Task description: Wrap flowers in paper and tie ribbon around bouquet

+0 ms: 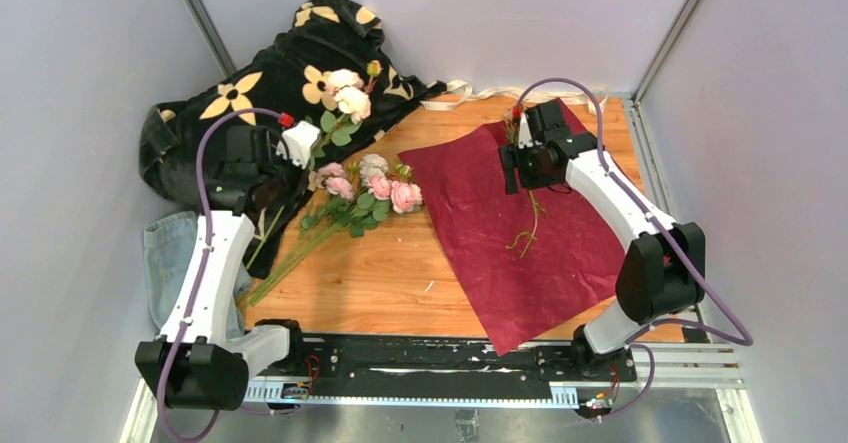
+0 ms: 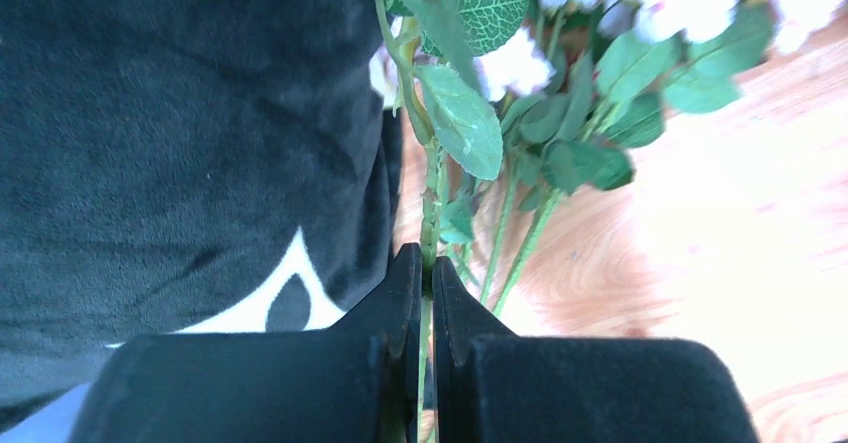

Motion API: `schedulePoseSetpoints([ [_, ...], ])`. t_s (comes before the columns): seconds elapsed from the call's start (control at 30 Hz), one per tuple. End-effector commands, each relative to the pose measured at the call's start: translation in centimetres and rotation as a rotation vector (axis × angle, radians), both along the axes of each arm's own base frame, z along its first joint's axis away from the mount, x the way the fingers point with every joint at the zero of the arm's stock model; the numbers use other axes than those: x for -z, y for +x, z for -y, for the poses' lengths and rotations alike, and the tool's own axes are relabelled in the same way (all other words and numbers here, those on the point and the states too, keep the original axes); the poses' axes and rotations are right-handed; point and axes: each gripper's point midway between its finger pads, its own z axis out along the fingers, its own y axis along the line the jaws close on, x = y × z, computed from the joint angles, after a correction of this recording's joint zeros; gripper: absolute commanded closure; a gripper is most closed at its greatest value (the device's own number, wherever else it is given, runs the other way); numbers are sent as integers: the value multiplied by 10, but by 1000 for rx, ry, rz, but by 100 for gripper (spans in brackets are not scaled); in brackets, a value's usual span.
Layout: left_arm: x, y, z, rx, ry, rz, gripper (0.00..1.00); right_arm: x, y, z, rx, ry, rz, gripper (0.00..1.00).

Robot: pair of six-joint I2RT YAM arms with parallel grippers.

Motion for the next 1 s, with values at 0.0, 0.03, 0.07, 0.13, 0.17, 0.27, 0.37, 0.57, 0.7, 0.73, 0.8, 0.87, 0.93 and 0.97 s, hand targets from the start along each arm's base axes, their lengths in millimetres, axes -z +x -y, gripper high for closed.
schedulePoseSetpoints([
  [0.0, -44, -8, 32, 51, -192, 49, 100, -36, -11, -38, -170, 61, 95, 24],
  [0.03, -61, -8, 42, 73, -253, 77, 100, -48, -15, -57, -241, 107, 134, 24],
  [0.07, -80, -9, 57, 108, -332, 97, 100, -65, -17, -81, -327, 174, 198, 23],
  [0.13, -116, -10, 81, 163, -483, 122, 100, -103, -34, -135, -501, 327, 318, 21],
  [0.17, -132, -12, 93, 171, -582, 116, 100, -124, -46, -165, -590, 423, 376, 19],
  [0.27, -163, -14, 120, 224, -784, 97, 100, -177, -90, -246, -787, 694, 513, 15],
  [0.37, -179, -16, 133, 246, -819, 111, 100, -213, -105, -294, -826, 881, 570, 15],
  [0.57, -185, -24, 140, 265, -829, 121, 100, -225, -93, -345, -812, 961, 529, 16],
  [0.7, -180, -26, 141, 266, -833, 116, 100, -217, -90, -364, -820, 990, 493, 18],
  [0.73, -179, -28, 141, 267, -836, 119, 100, -218, -89, -368, -822, 1005, 479, 21],
  [0.8, -175, -26, 141, 263, -833, 119, 100, -215, -91, -374, -831, 1028, 450, 23],
  [0.87, -172, -25, 141, 263, -828, 118, 100, -213, -91, -377, -831, 1039, 439, 30],
  [0.93, -169, -26, 141, 266, -833, 110, 100, -208, -87, -377, -812, 1025, 435, 67],
  [0.97, -169, -27, 142, 267, -835, 109, 100, -205, -84, -376, -796, 1011, 431, 92],
])
